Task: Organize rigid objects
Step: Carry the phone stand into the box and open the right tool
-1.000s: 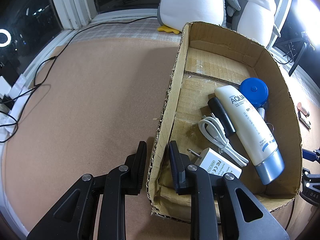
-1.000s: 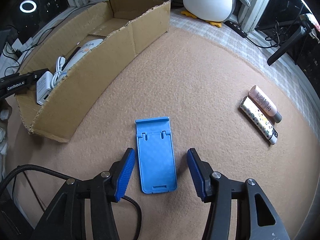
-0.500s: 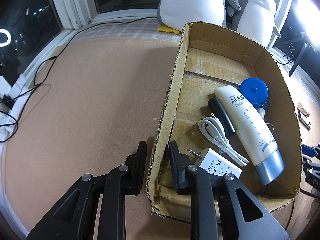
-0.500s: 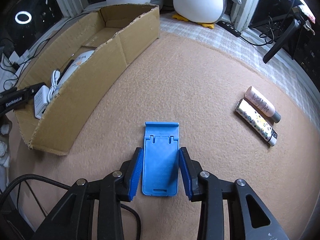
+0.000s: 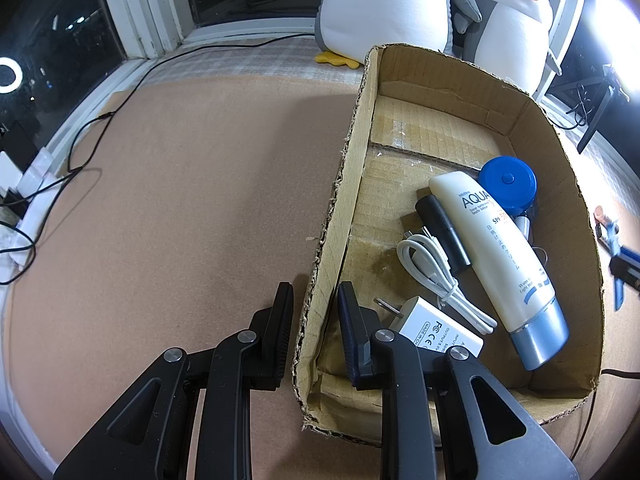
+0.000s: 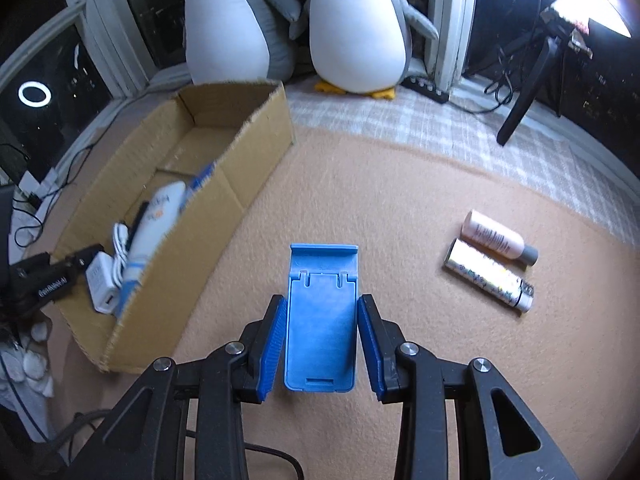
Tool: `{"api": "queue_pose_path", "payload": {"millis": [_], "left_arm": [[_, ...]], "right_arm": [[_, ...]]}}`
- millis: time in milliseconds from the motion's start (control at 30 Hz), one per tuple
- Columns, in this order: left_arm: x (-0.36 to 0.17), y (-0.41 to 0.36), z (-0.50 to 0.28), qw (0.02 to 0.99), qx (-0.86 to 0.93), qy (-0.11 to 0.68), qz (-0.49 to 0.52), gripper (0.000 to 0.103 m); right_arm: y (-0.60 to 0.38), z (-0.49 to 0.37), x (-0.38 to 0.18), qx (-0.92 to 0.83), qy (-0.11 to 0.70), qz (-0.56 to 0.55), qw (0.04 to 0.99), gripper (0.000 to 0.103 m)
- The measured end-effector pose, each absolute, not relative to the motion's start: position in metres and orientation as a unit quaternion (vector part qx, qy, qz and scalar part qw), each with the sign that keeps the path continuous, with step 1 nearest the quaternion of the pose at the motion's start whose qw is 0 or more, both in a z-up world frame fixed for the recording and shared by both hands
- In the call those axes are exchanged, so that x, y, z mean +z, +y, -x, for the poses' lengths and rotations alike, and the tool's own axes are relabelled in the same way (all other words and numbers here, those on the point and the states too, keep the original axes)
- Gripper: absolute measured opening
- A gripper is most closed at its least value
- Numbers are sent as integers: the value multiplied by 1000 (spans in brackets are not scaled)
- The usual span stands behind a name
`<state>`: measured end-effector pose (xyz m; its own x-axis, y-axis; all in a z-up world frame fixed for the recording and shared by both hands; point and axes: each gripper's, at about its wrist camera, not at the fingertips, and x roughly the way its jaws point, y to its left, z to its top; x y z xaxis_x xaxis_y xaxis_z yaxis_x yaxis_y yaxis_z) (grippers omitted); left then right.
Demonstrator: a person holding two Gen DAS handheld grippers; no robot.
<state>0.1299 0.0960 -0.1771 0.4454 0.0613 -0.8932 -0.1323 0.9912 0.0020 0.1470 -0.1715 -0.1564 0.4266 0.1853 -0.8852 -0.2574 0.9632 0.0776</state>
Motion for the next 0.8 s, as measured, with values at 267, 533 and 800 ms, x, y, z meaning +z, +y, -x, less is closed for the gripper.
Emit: {"api": "queue_pose_path", "payload": {"millis": [267,533,800], "left_arm": [[-177,96,-130,849,57,524,34,21],[-177,96,-130,849,57,524,34,21],[-177,96,-130,849,57,524,34,21]], "right_arm": [[-145,-149,-126,157,482,33,862,33],[-118,-154,-116,181,466,34,866,33],[-88,-167,-111,200,453,32,868,33]]}}
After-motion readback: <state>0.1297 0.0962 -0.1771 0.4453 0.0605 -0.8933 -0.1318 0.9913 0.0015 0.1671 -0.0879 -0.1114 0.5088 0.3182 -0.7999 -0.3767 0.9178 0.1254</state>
